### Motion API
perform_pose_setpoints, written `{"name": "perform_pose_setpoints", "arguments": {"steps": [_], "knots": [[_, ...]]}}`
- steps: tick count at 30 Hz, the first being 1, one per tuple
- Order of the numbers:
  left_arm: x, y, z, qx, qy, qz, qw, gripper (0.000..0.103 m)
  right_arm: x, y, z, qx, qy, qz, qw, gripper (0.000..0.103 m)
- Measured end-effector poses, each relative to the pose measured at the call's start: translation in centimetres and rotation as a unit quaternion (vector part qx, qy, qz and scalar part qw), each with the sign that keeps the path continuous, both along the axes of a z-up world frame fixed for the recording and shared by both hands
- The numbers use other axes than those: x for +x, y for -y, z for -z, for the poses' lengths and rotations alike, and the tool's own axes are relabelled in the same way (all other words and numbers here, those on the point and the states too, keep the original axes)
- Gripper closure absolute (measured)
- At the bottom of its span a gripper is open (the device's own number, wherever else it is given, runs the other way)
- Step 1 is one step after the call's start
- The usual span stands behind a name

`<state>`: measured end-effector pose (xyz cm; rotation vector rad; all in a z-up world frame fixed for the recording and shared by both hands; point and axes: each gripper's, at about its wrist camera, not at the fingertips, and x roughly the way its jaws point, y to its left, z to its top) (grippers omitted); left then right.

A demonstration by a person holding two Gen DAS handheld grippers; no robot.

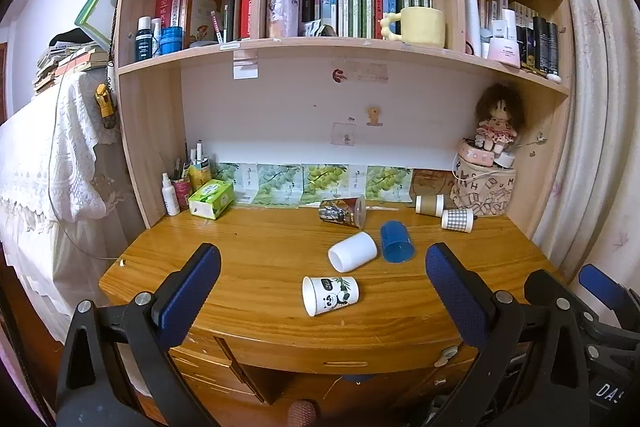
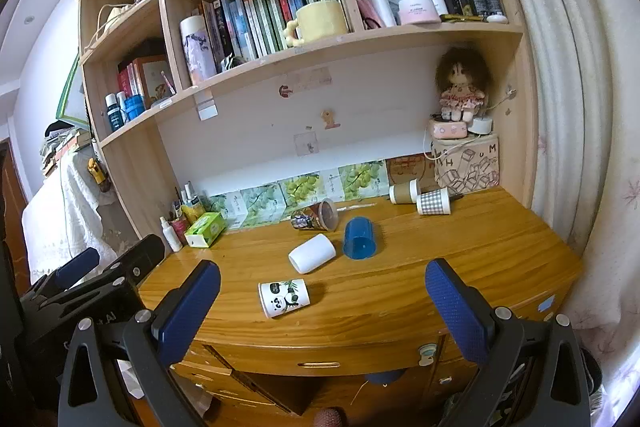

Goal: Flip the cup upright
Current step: 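Move both tools toward the Gundam-printed cup lying on the desk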

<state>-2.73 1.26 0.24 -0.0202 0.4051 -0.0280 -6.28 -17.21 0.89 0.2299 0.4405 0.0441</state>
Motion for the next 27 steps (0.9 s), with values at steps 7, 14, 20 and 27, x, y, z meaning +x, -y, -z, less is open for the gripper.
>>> {"name": "perform_pose_setpoints", "arguments": {"steps": [7,14,20,27], "knots": [[2.7,-0.3,0.0,0.002,-0.014,0.003,0.9999,0.001,1.4,-0.6,0.1,-0.001,-0.009,0.0,1.0,0.0],[6.1,-0.4,0.4,0.007,-0.025,0.019,0.9995,0.001,4.3,-0.8,0.6,0.003,-0.023,0.009,1.0,0.0],[9.7,-0.6,0.0,0.012,-0.016,0.027,0.9994,0.001,7.7,-0.7,0.9,0.01,-0.023,0.022,0.999,0.0],[14.6,0.2,-0.6,0.027,-0.021,0.031,0.999,0.001,12.5,-0.9,0.8,0.016,-0.014,0.028,0.999,0.0]]}}
